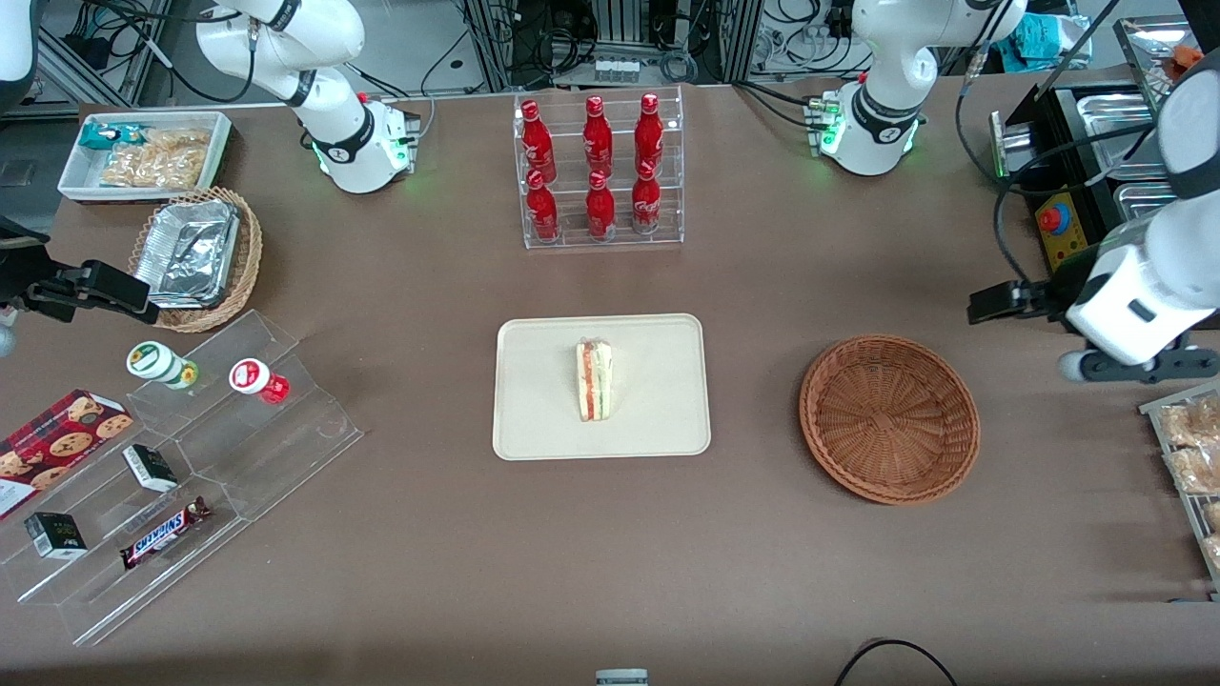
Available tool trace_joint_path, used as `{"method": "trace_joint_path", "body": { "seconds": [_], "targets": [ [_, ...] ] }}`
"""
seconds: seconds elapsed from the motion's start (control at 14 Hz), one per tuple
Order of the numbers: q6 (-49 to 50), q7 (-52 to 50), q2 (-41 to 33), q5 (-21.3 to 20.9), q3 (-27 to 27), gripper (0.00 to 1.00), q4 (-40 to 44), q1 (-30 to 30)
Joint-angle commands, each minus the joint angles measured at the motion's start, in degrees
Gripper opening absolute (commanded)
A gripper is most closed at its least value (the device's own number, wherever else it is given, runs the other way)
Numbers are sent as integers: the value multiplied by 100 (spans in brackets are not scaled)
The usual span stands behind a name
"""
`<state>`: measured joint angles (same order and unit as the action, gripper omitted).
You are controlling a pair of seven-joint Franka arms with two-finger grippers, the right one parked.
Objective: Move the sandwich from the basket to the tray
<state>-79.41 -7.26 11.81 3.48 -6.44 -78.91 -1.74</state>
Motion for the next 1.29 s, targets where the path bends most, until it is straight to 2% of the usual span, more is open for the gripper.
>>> {"method": "trace_joint_path", "body": {
  "seconds": [0.0,0.21,0.43,0.64,1.0,1.21],
  "targets": [
    [293,-196,-371,-128,-498,100,-10,-476],
    [645,-399,-810,-312,-472,100,-255,-424],
    [567,-408,-1635,-470,-350,100,-1246,-161],
    [383,-417,-2041,-612,-173,100,-1732,121],
    [347,-399,-1964,-603,-147,100,-1575,51],
    [434,-346,-1166,-612,-147,100,-550,60]
  ]
}}
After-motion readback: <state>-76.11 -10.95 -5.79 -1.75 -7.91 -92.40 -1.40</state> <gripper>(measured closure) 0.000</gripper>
